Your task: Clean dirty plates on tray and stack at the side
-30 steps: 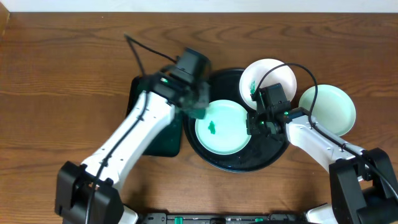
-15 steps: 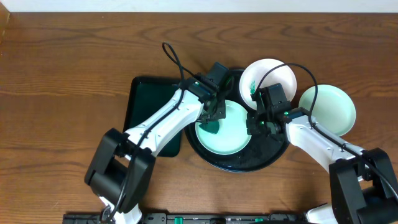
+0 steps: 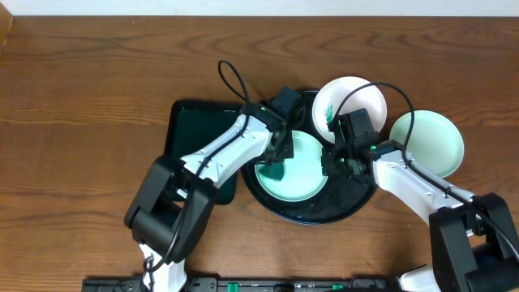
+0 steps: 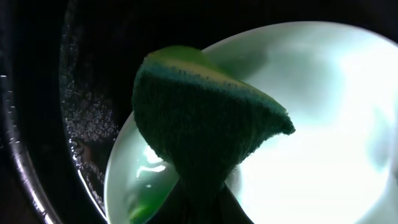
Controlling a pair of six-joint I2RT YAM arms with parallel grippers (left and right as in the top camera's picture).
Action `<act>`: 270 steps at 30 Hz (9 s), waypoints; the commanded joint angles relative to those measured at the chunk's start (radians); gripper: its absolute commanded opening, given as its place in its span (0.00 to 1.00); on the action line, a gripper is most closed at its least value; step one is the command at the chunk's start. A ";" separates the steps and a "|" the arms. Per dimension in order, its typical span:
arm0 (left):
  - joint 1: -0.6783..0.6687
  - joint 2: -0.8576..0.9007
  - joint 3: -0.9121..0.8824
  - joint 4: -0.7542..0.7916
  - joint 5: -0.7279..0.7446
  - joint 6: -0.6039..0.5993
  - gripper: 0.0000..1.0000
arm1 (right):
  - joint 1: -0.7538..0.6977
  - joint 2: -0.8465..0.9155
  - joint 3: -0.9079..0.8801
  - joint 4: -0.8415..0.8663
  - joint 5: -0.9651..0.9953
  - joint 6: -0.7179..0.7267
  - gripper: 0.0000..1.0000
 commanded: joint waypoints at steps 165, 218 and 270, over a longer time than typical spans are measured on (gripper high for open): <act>-0.005 -0.164 -0.111 0.058 0.061 0.076 0.07 | 0.006 0.004 0.017 0.023 -0.042 0.018 0.08; -0.005 -0.164 -0.111 0.064 0.038 0.075 0.08 | -0.001 -0.035 0.017 -0.048 0.123 0.056 0.01; -0.053 0.137 -0.111 0.126 0.200 -0.003 0.07 | 0.000 -0.034 0.016 -0.038 0.121 0.060 0.01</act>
